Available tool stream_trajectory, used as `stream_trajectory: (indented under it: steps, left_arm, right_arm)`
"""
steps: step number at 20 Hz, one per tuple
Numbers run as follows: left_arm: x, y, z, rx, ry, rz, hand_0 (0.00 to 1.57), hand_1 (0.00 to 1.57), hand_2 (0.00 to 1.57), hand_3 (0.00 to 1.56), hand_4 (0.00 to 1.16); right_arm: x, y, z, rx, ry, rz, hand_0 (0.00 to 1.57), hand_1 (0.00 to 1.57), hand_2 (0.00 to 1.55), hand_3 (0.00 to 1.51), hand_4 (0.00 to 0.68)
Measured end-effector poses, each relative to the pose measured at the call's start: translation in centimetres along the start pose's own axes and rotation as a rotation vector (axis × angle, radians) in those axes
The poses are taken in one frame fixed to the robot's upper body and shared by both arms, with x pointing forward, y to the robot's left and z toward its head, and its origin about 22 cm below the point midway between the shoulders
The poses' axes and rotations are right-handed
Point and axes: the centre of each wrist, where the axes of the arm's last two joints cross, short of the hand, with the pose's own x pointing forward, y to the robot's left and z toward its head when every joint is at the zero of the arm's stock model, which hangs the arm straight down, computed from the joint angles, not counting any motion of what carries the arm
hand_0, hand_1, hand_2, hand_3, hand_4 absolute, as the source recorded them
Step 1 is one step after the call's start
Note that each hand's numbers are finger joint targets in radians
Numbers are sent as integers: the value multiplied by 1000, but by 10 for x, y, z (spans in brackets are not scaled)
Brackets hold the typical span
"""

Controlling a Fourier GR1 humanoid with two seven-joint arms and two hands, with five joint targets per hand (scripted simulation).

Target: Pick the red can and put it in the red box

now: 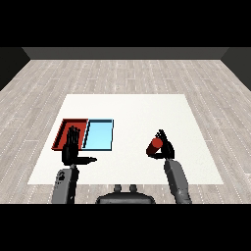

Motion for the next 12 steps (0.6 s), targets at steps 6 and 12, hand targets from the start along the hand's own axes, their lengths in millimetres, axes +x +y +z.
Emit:
stream_trajectory:
  steps: [6,12]
  left_arm:
    - [-6,-4,-4,5,-5,3,0,0,0,0,0]
    - [-5,-1,-5,10,-3,5,0,0,0,0,0]
  right_arm:
    - [1,8,-10,1,8,-8,0,0,0,0,0]
    - [0,8,-17,10,13,-6,0,0,0,0,0]
